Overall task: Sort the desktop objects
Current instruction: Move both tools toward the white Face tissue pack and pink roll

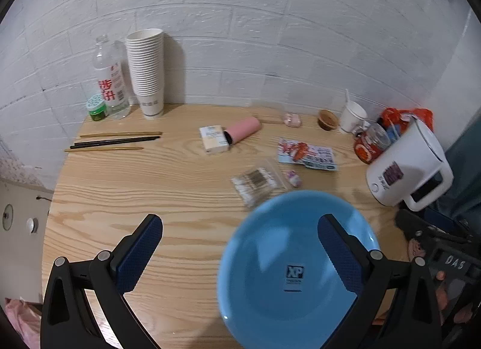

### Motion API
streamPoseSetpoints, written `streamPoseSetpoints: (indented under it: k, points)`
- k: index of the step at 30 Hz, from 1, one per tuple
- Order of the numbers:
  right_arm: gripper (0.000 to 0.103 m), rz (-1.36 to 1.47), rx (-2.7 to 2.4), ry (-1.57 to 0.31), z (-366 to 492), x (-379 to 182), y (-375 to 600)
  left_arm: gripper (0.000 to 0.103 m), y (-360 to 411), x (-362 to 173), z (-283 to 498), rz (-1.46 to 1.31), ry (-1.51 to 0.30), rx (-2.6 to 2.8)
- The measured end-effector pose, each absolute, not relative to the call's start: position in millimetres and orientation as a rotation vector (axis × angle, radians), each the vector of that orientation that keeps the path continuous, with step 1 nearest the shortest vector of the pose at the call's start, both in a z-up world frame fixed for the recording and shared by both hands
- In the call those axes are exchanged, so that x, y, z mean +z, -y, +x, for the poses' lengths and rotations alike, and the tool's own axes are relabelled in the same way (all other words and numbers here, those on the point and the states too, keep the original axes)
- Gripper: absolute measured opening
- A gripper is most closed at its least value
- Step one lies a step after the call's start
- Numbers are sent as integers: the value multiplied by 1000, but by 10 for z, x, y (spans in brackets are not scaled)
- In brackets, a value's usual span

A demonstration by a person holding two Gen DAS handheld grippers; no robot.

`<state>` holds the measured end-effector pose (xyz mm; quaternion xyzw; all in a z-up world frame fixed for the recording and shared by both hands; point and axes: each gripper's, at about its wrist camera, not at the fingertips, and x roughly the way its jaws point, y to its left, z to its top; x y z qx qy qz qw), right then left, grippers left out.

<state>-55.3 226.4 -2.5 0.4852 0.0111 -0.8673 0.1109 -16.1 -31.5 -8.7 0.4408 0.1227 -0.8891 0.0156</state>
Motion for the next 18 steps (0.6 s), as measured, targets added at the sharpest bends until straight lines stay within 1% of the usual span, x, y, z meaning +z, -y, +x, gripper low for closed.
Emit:
streamPoseSetpoints:
  k: [2, 5, 8, 13, 18]
  points:
    - [99, 1429, -2568, -20, -615, -42, -2322, 103, 408, -76, -214, 1297, -342, -2779]
    - [99, 1413, -2596, -45, -709, -53, -2358, 103, 552, -53, -313, 1194, -318, -2798]
    - [99, 1394, -2601, -79, -817, -62, -2342, 103, 682, -59, -456, 1148, -287, -2797]
    - [99, 1355, -2565, -162, -996, -73, -2221, 103, 840, -265, -790, 1273, -275, -2731]
    - [99, 1328, -2553, -273, -1190, -77, -2107, 103, 916, -481, -1109, 1363, -220, -2684]
